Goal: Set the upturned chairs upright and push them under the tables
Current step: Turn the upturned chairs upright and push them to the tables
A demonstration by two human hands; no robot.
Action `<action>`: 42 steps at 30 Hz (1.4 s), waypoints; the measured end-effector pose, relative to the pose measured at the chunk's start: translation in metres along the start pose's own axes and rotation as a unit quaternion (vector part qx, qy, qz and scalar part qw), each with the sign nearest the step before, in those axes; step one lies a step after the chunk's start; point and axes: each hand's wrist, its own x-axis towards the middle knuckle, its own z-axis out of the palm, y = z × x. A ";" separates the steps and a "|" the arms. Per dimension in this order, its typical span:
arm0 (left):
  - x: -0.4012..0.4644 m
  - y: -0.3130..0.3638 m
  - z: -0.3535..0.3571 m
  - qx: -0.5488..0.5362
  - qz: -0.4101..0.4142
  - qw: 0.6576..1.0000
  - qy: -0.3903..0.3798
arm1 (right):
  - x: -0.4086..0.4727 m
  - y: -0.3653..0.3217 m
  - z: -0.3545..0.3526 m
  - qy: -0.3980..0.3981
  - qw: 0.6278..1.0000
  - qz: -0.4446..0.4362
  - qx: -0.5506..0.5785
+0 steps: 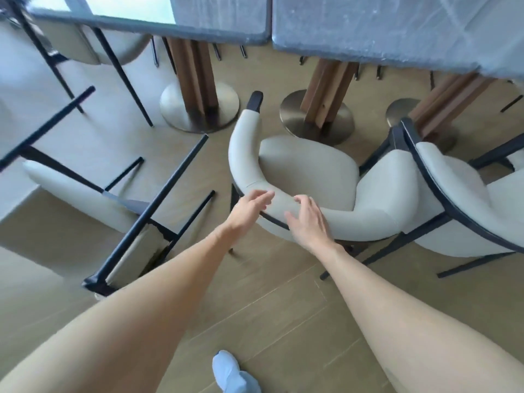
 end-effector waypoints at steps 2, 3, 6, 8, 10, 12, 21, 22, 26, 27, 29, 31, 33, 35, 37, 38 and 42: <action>-0.032 0.003 -0.045 -0.121 -0.032 0.991 0.047 | -0.008 -0.054 0.003 -0.006 0.986 0.043 0.159; -0.045 0.003 -0.067 -0.181 -0.035 0.980 0.076 | -0.012 -0.081 0.005 -0.010 0.969 0.066 0.236; -0.078 0.001 -0.131 -0.327 -0.037 0.931 0.160 | -0.021 -0.155 0.026 -0.041 0.920 0.086 0.380; -0.096 -0.004 -0.173 -0.391 -0.032 0.895 0.215 | -0.024 -0.194 0.048 -0.074 0.907 0.072 0.408; -0.112 -0.010 -0.212 -0.426 -0.031 0.869 0.250 | -0.026 -0.230 0.069 -0.117 0.900 0.054 0.417; -0.123 -0.023 -0.251 -0.447 -0.035 0.848 0.282 | -0.021 -0.260 0.092 -0.162 0.900 0.035 0.404; -0.172 -0.095 -0.411 -0.476 -0.109 0.747 0.451 | 0.016 -0.369 0.186 -0.279 0.865 0.071 0.411; -0.173 -0.098 -0.424 -0.472 -0.114 0.742 0.463 | 0.019 -0.380 0.195 -0.285 0.866 0.073 0.405; -0.161 -0.093 -0.469 -0.467 -0.118 0.742 0.466 | 0.023 -0.420 0.229 -0.305 0.867 0.090 0.382; -0.157 -0.094 -0.481 -0.467 -0.121 0.745 0.461 | 0.023 -0.430 0.238 -0.310 0.867 0.092 0.378; -0.147 -0.098 -0.504 -0.468 -0.126 0.750 0.450 | 0.021 -0.451 0.260 -0.314 0.868 0.094 0.374; -0.134 -0.109 -0.528 -0.469 -0.133 0.758 0.434 | 0.018 -0.469 0.282 -0.315 0.868 0.103 0.370; -0.121 -0.125 -0.555 -0.466 -0.144 0.768 0.415 | 0.015 -0.485 0.311 -0.310 0.868 0.117 0.370; -0.105 -0.151 -0.583 -0.466 -0.162 0.775 0.396 | 0.013 -0.499 0.344 -0.299 0.868 0.136 0.372; -0.088 -0.180 -0.611 -0.463 -0.188 0.785 0.365 | 0.011 -0.510 0.381 -0.262 0.869 0.180 0.379; -0.080 -0.193 -0.625 -0.458 -0.206 0.796 0.339 | 0.008 -0.514 0.400 -0.232 0.867 0.210 0.389; -0.061 -0.224 -0.668 -0.419 -0.236 0.836 0.266 | -0.020 -0.539 0.467 -0.178 0.821 0.309 0.445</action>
